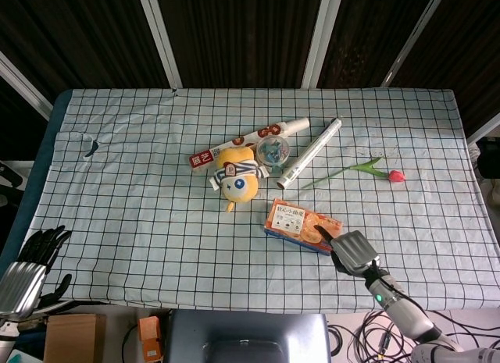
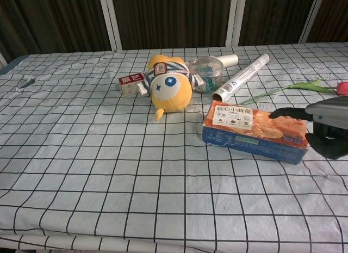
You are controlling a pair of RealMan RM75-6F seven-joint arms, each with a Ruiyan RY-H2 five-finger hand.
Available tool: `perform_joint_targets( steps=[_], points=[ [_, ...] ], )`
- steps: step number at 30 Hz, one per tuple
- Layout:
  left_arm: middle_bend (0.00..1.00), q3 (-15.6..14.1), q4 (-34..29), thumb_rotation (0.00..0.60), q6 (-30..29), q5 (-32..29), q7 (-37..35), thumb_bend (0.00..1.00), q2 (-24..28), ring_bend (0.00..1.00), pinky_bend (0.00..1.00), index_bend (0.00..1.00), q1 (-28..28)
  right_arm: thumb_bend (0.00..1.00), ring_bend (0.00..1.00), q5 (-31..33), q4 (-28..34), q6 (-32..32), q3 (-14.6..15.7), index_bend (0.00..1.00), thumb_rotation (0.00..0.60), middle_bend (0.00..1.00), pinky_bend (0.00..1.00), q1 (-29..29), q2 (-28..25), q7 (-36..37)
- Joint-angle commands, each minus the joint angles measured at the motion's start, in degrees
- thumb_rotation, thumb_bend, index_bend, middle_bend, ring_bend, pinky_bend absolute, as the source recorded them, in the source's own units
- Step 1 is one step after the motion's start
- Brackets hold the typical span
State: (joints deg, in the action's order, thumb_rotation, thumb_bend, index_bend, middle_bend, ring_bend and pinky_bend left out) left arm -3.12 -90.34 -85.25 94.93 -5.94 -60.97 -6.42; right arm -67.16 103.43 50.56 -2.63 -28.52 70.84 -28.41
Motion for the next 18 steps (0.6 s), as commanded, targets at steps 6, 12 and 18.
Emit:
perform_joint_targets(
  steps=[6,12,18],
  points=[
    [0.02,-0.04,0.10,0.600,-0.46,0.17,-0.24,0.41,0.06,0.01,0.00,0.00,0.24,0.88,1.00,1.12,-0.22,-0.56,0.50,0.00,0.600,1.00,1.00,-1.68,-0.19,1.52],
    [0.02,-0.03,0.11,0.600,-0.50,0.23,-0.15,0.41,0.02,0.01,0.00,0.00,0.26,0.87,1.00,-0.03,-0.11,0.75,1.34,0.00,0.600,1.00,1.00,-1.58,-0.27,2.30],
    [0.02,-0.01,0.05,0.600,-0.21,0.07,0.14,0.41,-0.02,0.01,0.00,0.00,0.20,0.42,0.31,-6.36,0.68,7.14,3.67,0.00,0.600,0.19,0.47,1.64,-0.83,3.19]
  ],
)
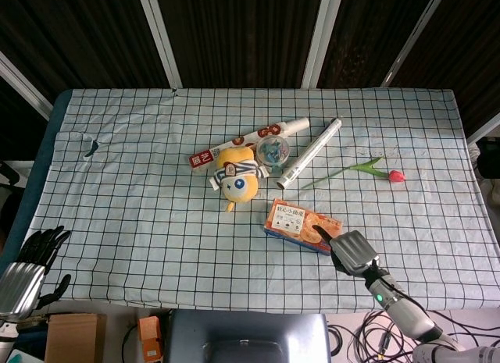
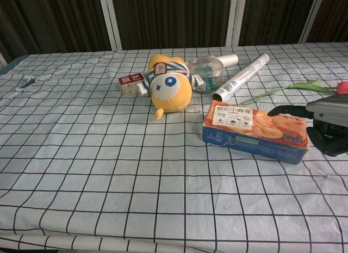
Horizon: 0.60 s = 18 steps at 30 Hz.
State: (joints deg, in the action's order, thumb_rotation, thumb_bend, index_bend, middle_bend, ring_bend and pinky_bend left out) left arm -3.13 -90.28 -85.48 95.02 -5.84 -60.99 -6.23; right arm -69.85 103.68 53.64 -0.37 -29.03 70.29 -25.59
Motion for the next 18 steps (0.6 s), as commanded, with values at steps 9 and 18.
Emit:
perform_joint_targets(
  steps=[9,18],
  points=[
    [0.02,-0.05,-0.19,0.600,-0.31,-0.03,0.04,0.41,0.01,0.01,0.00,0.00,0.28,0.15,0.00,-22.09,-3.91,26.62,7.13,0.00,0.600,0.00,0.02,14.25,-0.43,6.02],
    [0.02,0.06,-0.21,0.600,-0.51,-0.14,0.51,0.41,-0.14,0.01,0.00,0.00,0.45,0.15,0.00,-26.18,-9.18,36.10,8.18,0.00,0.600,0.00,0.00,21.37,1.25,6.14]
  ],
)
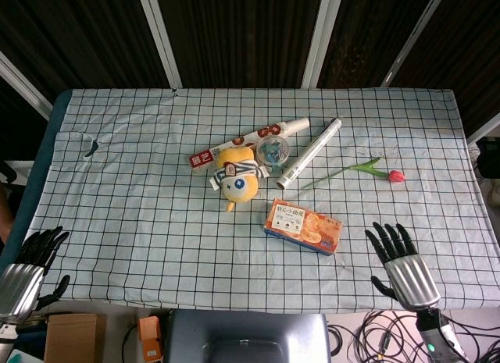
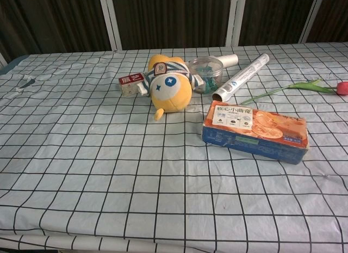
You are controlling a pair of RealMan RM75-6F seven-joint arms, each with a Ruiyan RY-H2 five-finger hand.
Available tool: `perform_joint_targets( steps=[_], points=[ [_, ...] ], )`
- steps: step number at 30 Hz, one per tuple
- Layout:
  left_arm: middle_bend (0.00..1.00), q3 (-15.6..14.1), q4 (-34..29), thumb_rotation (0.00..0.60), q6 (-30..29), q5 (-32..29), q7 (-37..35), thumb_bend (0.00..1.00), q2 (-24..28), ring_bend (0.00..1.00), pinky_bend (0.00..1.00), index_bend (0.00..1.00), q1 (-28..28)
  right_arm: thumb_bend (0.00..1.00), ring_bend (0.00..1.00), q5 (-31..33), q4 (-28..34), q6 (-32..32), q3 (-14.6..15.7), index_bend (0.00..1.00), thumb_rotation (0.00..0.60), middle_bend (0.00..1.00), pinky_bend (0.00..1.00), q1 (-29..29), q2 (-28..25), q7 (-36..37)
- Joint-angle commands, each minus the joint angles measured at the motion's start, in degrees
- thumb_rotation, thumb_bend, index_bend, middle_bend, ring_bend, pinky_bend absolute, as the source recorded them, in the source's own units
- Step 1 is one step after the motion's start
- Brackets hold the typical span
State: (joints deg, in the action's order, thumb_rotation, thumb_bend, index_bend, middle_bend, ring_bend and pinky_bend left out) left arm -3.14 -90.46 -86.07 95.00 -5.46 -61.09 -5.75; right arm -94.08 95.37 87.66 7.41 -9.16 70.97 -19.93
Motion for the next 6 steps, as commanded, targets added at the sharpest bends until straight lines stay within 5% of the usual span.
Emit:
perform_joint_targets(
  steps=[1,6],
  points=[
    [0.02,0.10,-0.02,0.600,0.13,-0.19,0.30,0.41,-0.09,0.01,0.00,0.00,-0.03,0.15,0.00,-2.37,-1.10,2.33,0.31,0.00,0.600,0.00,0.00,1.67,0.67,0.30],
    [0.02,0.14,-0.23,0.600,0.58,-0.54,0.98,0.41,-0.23,0.01,0.00,0.00,-0.08,0.15,0.00,-3.25,-1.79,1.98,-0.41,0.00,0.600,0.00,0.00,1.86,1.12,1.00]
  ],
)
